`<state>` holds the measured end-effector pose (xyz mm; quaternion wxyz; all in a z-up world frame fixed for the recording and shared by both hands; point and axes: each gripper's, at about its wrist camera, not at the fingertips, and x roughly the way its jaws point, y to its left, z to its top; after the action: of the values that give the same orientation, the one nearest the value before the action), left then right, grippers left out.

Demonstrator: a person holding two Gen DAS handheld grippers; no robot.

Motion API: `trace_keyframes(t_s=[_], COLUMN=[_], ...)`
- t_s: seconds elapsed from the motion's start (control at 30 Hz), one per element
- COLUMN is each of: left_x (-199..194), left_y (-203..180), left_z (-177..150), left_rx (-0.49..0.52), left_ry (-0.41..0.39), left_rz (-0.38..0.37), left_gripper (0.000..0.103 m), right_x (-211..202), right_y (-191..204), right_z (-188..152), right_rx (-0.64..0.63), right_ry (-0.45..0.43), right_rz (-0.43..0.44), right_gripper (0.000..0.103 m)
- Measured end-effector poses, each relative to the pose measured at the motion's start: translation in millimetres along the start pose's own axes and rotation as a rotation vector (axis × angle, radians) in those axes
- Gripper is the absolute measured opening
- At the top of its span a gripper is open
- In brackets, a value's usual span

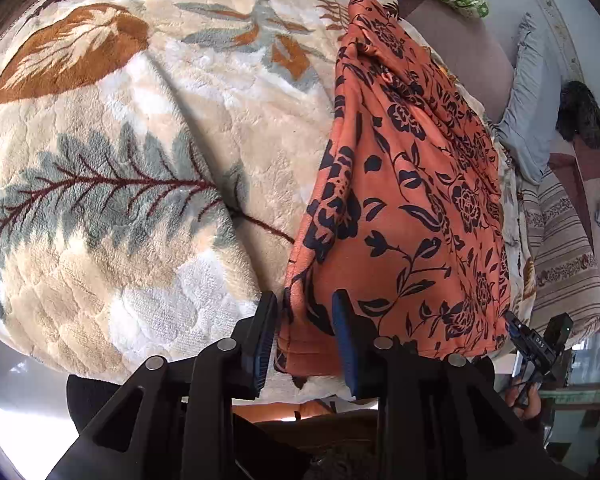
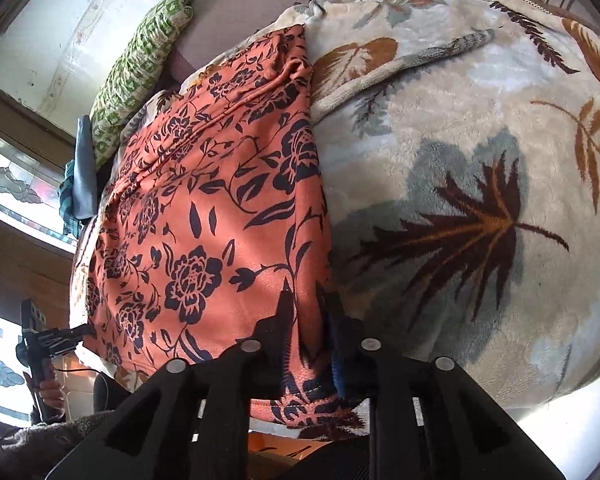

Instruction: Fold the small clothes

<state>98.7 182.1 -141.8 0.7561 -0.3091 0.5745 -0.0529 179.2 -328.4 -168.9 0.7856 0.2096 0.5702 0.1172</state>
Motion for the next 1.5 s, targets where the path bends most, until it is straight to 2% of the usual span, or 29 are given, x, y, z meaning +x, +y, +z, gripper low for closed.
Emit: trace_keyframes(t_s=[0.03,0.07,0.13,0.17,0.23,0.3,0.37,0.5,0.57,0.6,0.63,0.67,0.7,0.77,0.83,1.0,1.17,1.3,1.5], left_x=[-0.8,-2.6,4.6,8.3,25.5,41.5,42.9,47.9,51.3,51.4,53.9,54.3,50.9,42.6,33.7,17.9,15.5,8.0,-6.7], left_y=[-3.3,-6.2,-15.2,-18.4,-28.2,-34.5,-42.2,-52.8,-56.3,-57.9,-60.2,-60.9,-59.7,-59.8,-55.4,-44.6,-46.8,-57.2,-77.7], left_z=[2.0,2.6,5.4,5.3,4.6,1.1,-3.6,-9.7,-10.5,-11.6,-12.1,-13.1,-13.4,-12.8,-8.6,6.5,13.1,22.7,55.3], left_rx=[0.014,0.030,0.073,0.092,0.126,0.152,0.200,0.249,0.254,0.258,0.264,0.262,0.260,0.261,0.221,0.124,0.113,0.123,0.144], left_ry=[-0.005,-0.010,-0.004,0.009,0.055,0.093,0.072,0.074,0.087,0.093,0.107,0.126,0.112,0.077,0.046,-0.020,-0.049,-0.073,-0.133], left_rz=[-0.012,-0.015,0.003,0.022,0.058,0.093,0.121,0.132,0.105,0.077,0.040,-0.012,-0.045,-0.088,-0.159,-0.264,-0.269,-0.291,-0.322], left_gripper=[0.044,0.048,0.062,0.062,0.062,0.062,0.063,0.064,0.061,0.044,0.011,0.011,0.011,0.011,0.011,0.011,0.011,0.011,0.011], right_x=[-2.3,-3.7,-5.6,-5.0,3.1,12.4,15.3,11.6,11.2,11.2,11.6,12.3,10.7,3.8,-5.5,-15.0,-11.7,-11.3,-10.4], right_y=[-2.0,-3.8,-5.9,-6.0,-4.4,-2.3,-2.7,-8.1,-7.4,-4.3,0.0,3.8,5.7,5.3,2.3,-3.3,-0.7,6.3,20.1], right_z=[0.7,1.6,4.3,5.0,6.1,2.6,-2.8,-8.2,-11.9,-13.9,-16.2,-17.8,-18.8,-18.3,-14.8,-2.6,7.8,20.9,50.7], right_rx=[0.016,0.031,0.049,0.048,0.030,0.006,-0.002,0.006,-0.012,-0.037,-0.072,-0.095,-0.097,-0.061,-0.007,0.112,0.185,0.196,0.186], right_ry=[-0.011,-0.019,-0.027,-0.025,0.017,0.060,0.067,0.073,0.084,0.086,0.088,0.096,0.092,0.071,0.040,-0.013,-0.033,-0.042,-0.073], right_rz=[0.003,0.008,0.023,0.028,0.017,-0.018,-0.003,0.048,0.070,0.074,0.063,0.060,0.073,0.142,0.221,0.391,0.492,0.528,0.561], right_gripper=[0.037,0.037,0.038,0.039,0.049,0.048,0.048,0.048,0.044,0.028,0.005,0.006,0.006,0.005,0.005,0.005,0.005,0.005,0.005])
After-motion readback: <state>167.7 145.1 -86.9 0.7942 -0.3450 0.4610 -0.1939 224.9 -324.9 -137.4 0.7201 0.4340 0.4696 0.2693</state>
